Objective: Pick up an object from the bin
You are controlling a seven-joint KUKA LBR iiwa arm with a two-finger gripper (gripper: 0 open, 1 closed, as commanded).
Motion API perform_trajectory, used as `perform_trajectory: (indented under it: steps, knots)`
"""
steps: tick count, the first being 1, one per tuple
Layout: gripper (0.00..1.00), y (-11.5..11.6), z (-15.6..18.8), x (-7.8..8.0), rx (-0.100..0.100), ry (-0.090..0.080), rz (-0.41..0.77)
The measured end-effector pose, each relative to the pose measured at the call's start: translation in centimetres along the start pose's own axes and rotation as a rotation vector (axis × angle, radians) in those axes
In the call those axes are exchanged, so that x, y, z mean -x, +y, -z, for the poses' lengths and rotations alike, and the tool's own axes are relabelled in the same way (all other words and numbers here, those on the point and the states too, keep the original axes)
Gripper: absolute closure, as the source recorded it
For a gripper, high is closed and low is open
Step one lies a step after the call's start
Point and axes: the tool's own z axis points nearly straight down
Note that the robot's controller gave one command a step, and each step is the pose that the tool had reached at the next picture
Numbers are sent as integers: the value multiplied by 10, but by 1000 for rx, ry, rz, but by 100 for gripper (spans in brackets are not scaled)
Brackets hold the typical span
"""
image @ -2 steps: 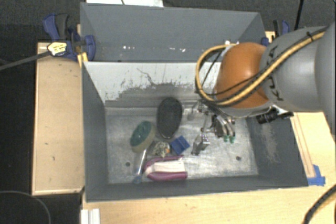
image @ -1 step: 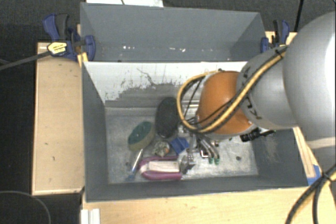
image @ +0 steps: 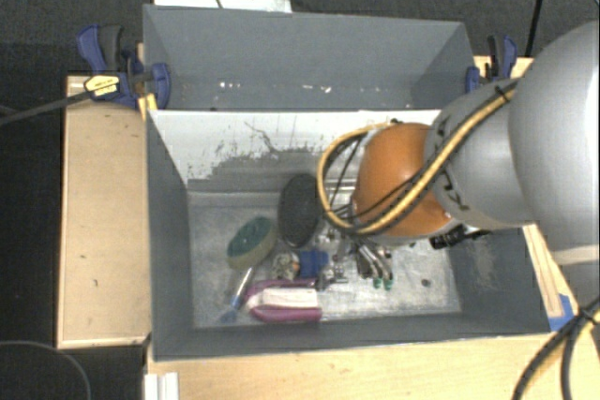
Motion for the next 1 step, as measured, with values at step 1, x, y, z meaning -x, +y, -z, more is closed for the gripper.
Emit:
perform_trajectory:
  steps: [1]
  knots:
    - [100, -8, 137, 19, 2, 13, 333]
